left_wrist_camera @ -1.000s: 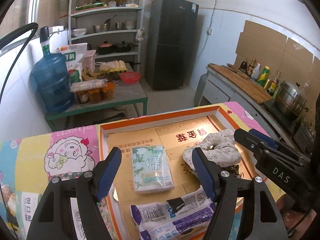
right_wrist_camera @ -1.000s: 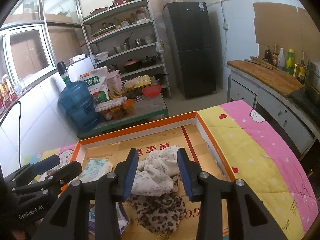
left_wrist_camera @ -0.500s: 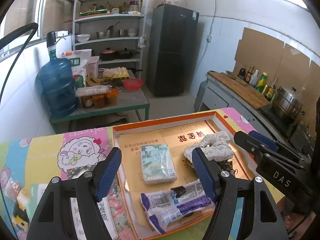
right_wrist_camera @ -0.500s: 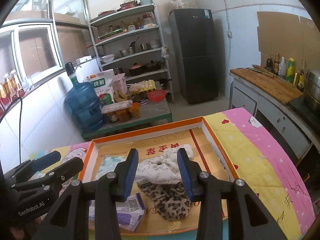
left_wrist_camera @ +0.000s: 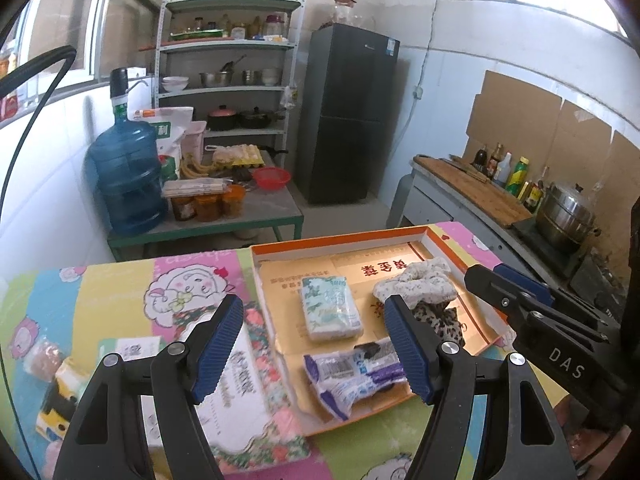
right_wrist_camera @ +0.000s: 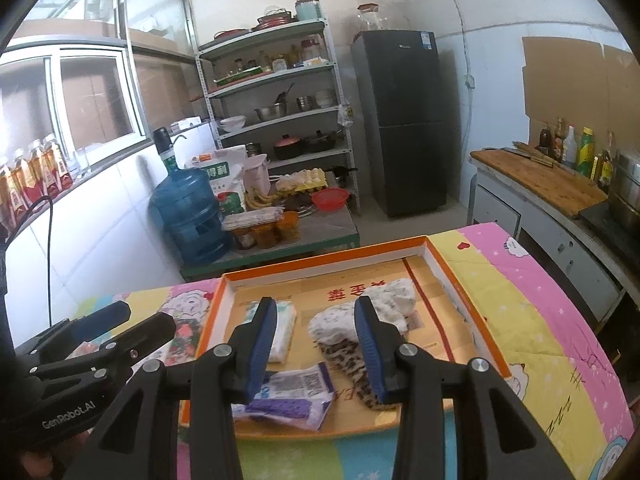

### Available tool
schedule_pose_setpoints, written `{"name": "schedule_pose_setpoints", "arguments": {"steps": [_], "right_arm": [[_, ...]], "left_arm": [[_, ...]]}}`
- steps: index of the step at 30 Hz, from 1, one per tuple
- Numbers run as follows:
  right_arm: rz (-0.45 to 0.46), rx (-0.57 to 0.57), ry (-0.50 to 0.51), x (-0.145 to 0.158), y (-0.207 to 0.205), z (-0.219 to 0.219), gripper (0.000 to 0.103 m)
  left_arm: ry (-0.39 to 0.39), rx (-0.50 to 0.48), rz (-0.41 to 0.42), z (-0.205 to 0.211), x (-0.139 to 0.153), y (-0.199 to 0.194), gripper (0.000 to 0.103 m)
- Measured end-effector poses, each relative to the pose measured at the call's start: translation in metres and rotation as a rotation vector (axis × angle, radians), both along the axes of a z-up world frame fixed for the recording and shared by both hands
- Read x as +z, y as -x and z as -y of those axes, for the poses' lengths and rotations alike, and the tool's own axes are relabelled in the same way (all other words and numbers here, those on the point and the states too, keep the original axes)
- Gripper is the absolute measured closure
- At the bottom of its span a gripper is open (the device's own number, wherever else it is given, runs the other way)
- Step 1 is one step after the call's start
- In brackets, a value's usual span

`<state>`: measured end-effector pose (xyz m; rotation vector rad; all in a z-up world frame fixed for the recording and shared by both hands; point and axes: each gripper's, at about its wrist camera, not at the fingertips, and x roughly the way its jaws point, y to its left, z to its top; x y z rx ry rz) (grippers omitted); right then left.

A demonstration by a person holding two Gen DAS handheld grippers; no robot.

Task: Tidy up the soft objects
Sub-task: 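Withdraw both open tools from the box, then move both open tools back over the pile of soft items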

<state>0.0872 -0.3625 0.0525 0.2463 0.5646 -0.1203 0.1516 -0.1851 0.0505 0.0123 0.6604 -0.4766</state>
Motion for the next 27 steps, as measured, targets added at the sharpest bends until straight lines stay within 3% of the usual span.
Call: {"name": "schedule_pose_setpoints", "arguments": {"steps": [11,27], "right_arm": [[0.031,0.057,0.009,0.010,0.024,-0.043,0.063],[0.023,0.219,-0.004,-0.001,0.042,-0.126,0.063]], "left_arm": [[0.009,0.042,0.052,-0.048,0.006,0.035,0.028],[-0.015,0.159,0.073,-0.135,-0.010,0.075,0.028]]}}
